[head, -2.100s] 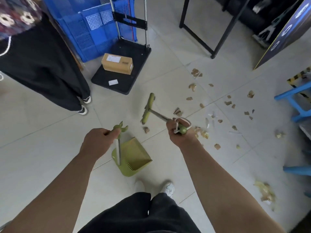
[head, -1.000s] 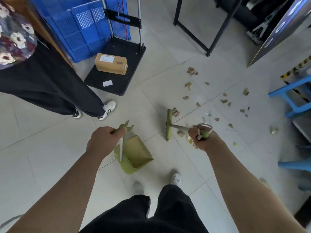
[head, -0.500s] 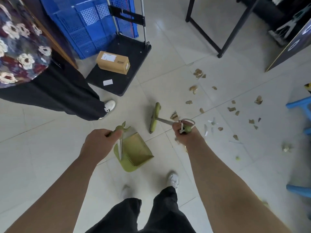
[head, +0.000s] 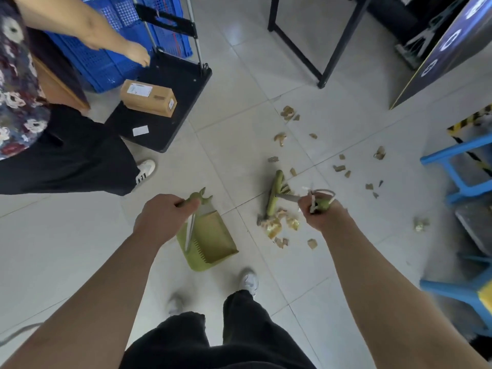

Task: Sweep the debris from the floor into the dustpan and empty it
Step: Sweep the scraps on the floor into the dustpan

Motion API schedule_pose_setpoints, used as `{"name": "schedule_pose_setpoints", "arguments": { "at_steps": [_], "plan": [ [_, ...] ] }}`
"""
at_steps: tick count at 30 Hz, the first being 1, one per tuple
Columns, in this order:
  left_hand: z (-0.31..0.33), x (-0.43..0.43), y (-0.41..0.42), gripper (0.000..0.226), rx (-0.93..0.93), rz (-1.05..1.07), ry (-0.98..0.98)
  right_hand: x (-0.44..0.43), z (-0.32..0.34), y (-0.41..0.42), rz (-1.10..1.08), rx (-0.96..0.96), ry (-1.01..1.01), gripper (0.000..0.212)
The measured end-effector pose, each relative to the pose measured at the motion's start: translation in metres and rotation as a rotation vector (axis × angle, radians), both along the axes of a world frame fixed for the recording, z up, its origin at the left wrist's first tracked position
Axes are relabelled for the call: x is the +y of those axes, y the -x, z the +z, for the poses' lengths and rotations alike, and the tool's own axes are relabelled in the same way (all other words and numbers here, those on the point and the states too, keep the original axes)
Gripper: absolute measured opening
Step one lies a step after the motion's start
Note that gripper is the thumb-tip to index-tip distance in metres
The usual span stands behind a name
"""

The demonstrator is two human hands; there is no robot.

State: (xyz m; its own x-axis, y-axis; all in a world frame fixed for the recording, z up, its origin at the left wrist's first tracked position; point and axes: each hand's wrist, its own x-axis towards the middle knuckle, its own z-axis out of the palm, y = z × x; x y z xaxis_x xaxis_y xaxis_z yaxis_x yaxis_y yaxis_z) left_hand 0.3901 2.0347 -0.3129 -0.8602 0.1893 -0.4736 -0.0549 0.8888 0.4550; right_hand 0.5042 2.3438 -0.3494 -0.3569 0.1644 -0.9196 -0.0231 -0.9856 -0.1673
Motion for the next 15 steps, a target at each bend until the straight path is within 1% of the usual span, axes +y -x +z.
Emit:
{"name": "schedule_pose_setpoints", "arguments": {
  "at_steps": [2, 5, 7, 9, 12, 15],
  "plan": [
    [0.002, 0.008, -0.002, 0.075, -0.001, -0.012, -0.008, -0.008, 0.006, -0.007, 0.063, 0.029, -0.018, 0.015],
    [0.005, 0.015, -0.006, 0.071, 0.014, -0.045, 0.007, -0.017, 0.004, -0.016, 0.073, 0.094, 0.032, 0.015],
    [0.007, 0.016, -0.009, 0.070, 0.027, -0.057, 0.022, -0.020, -0.002, -0.020, 0.070, 0.090, 0.042, 0.018],
    [0.009, 0.015, -0.011, 0.073, 0.022, -0.041, 0.023, -0.025, -0.007, -0.020, 0.101, 0.093, 0.034, 0.020],
    [0.010, 0.012, -0.014, 0.071, 0.002, -0.006, 0.019, -0.032, -0.017, -0.023, 0.162, 0.084, 0.047, 0.021],
    [0.007, 0.011, -0.019, 0.070, -0.007, 0.009, 0.019, -0.028, -0.025, -0.039, 0.207, 0.027, 0.069, 0.014]
  ]
}}
